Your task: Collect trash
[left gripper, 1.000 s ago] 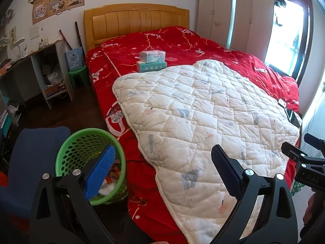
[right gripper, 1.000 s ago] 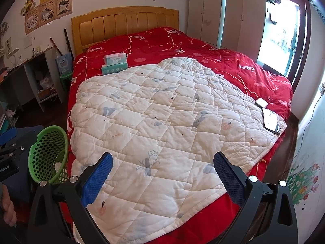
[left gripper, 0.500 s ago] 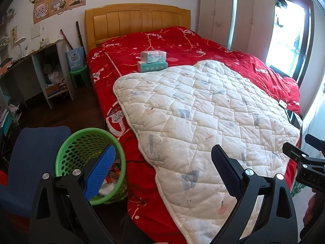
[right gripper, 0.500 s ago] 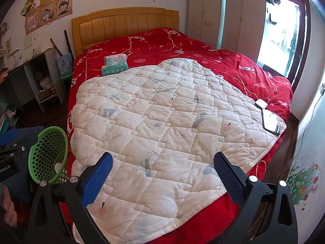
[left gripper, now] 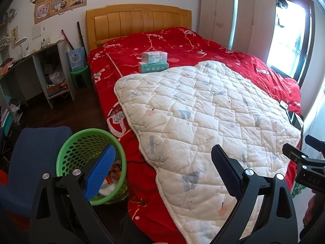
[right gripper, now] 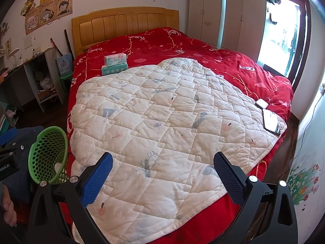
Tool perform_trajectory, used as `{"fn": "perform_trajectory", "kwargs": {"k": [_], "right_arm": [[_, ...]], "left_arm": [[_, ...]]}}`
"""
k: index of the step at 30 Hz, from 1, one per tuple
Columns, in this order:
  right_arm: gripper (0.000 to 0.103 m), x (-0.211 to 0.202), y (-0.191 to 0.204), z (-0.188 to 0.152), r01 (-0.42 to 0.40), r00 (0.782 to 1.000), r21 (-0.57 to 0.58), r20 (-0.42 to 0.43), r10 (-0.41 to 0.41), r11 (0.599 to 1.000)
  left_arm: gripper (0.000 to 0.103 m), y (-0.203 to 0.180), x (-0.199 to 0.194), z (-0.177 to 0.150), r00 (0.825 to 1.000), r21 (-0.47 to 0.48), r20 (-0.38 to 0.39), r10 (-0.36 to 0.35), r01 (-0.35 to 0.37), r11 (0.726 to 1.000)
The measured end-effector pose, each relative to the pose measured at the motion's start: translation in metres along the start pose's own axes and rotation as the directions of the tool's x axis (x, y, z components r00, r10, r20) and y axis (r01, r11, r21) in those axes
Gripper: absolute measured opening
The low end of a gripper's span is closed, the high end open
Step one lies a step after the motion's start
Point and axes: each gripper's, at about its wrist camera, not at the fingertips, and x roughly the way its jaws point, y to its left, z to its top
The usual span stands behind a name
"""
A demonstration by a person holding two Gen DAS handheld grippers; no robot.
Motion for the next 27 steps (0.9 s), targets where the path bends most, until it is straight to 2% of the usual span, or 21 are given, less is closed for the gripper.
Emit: {"fn": "perform_trajectory", "kwargs": {"k": [27], "right_arm": [[0.096,0.0045,-0.0003,0.0022,-0.001,1.000,-0.006,-0.003,0.001,1.000]], "left_arm": [[0.094,0.0005,0.0024,0.0014,1.000,-0.014,0.004,0.029,-0.029,0.999]]}}
